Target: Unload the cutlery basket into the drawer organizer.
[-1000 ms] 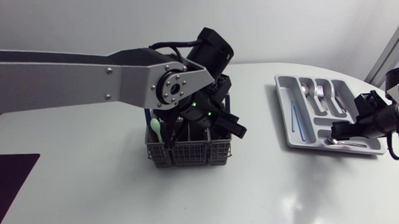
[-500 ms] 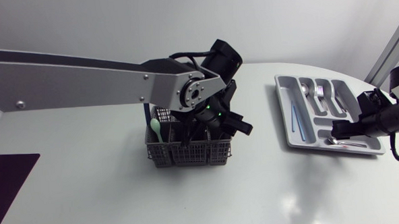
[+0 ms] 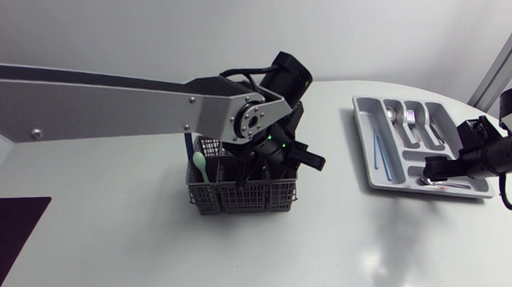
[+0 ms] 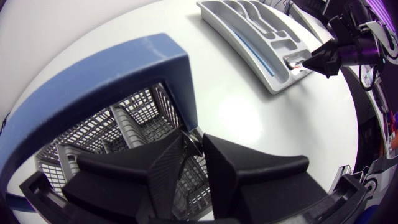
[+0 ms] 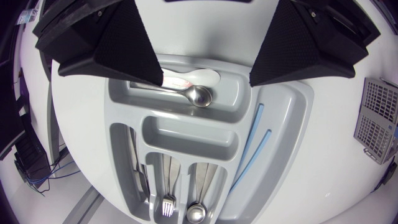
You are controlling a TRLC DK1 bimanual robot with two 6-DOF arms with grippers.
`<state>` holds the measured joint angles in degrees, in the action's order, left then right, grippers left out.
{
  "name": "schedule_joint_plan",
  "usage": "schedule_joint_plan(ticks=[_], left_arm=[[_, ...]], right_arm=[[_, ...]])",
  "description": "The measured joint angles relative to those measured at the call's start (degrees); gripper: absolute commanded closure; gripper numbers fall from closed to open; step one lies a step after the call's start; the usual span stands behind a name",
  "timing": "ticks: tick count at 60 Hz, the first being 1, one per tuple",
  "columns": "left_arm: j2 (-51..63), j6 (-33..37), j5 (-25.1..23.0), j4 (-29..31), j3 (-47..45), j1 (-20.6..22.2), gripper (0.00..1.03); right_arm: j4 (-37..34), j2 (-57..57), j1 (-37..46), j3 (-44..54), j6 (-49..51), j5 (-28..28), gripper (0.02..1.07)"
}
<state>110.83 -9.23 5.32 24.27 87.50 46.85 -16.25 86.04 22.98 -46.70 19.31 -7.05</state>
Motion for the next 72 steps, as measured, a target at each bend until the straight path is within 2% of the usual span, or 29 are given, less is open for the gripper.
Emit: schedule_joint_plan(ticks=[13,28,44,52,62,72], left_arm=[[0.13,-0.44,0.13,-1.27,-0.02,-0.02,0.99],[-0.55,-1.73,-0.55,-4.90,-2.30,0.20,0.99],[-7.08,-1.68,-0.33,-12.17,-12.37,-0.20,0.99],[-10.08,-1.68,-0.76,-13.90,-15.23,-0.37,0.99],[-12.50,-1.51,-3.04,-14.93,-17.18,-1.73,0.99],[-13.75,-3.23,-12.07,-15.39,-18.64,-6.08,0.99]], right_arm=[[0.26,-0.33,-0.02,0.48,0.00,0.02,0.07],[1.09,-0.66,-0.02,0.92,0.00,0.04,0.07],[1.22,-2.29,-0.24,2.38,0.00,0.20,0.07],[1.31,-3.37,-0.96,2.82,0.00,0.77,0.07],[1.29,-4.59,-1.70,3.32,0.00,0.96,0.07],[1.29,-5.05,-2.45,3.91,0.00,1.36,0.07]])
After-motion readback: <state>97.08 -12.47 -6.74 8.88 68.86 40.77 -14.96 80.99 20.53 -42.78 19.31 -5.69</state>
